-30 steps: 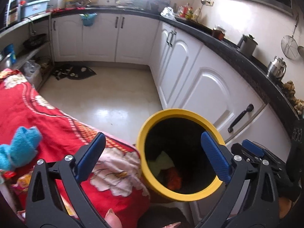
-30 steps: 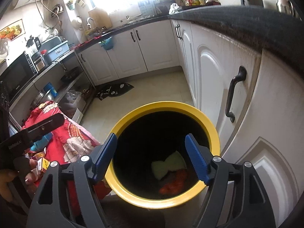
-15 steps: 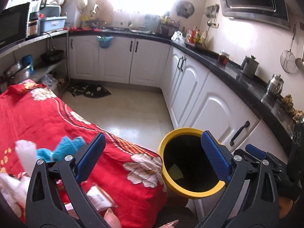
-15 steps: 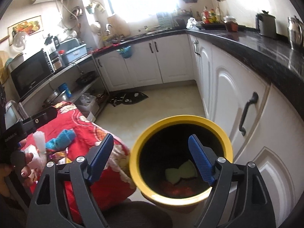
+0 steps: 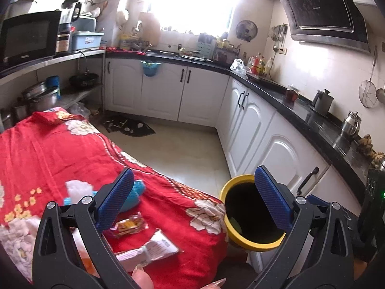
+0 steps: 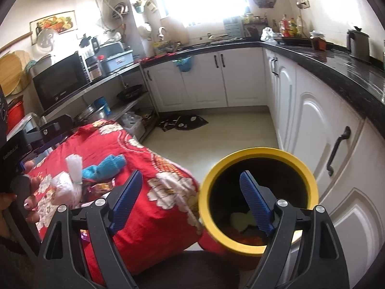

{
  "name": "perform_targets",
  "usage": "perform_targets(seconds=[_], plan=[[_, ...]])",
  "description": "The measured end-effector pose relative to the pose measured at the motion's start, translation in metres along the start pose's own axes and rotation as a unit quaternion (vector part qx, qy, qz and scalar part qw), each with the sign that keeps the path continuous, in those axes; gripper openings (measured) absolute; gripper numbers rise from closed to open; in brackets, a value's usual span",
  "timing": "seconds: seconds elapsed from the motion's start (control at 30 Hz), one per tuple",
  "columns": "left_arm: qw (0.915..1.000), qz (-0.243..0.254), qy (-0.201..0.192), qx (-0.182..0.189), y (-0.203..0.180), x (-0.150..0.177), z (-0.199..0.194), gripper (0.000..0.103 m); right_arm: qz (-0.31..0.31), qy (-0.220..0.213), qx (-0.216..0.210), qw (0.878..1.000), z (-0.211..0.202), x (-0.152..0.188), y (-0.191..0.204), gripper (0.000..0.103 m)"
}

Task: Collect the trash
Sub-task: 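Withdraw both tools from the bin back toward the bed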

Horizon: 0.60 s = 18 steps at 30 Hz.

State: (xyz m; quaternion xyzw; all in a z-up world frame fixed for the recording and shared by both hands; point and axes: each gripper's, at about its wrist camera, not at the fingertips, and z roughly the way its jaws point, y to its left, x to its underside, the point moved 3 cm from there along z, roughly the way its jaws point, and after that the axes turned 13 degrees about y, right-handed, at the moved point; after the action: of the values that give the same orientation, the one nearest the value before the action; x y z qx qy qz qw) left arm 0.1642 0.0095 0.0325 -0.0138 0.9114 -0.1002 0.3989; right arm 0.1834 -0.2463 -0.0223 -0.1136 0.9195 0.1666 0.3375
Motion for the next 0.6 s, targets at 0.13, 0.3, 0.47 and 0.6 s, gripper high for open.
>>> perform_targets(seconds=[0.13,0.3,0.47,0.6], plan=[[0.9998,-0.012,-0.008,-0.009,0.016,0.003,-0.012,0.092,-0.015,0.003,-0.014,1.0,0.002,0.002,0.019,0.081],[0.9989,-0.033,-0.018,-0.028,0.044,0.008,-0.027,0.092,-0.038,0.012,-0.037,0.999,0.006,0.006,0.047,0.081],[0.9963,-0.061,-0.025,-0.054,0.078,0.011,-0.042,0.092,-0.067,0.025,-0.059,0.996,0.013,0.01,0.075,0.081],[0.9934,-0.083,-0.029,-0.073,0.104,0.017,-0.051,0.092,-0.089,0.036,-0.076,0.992,0.019,0.015,0.098,0.081]])
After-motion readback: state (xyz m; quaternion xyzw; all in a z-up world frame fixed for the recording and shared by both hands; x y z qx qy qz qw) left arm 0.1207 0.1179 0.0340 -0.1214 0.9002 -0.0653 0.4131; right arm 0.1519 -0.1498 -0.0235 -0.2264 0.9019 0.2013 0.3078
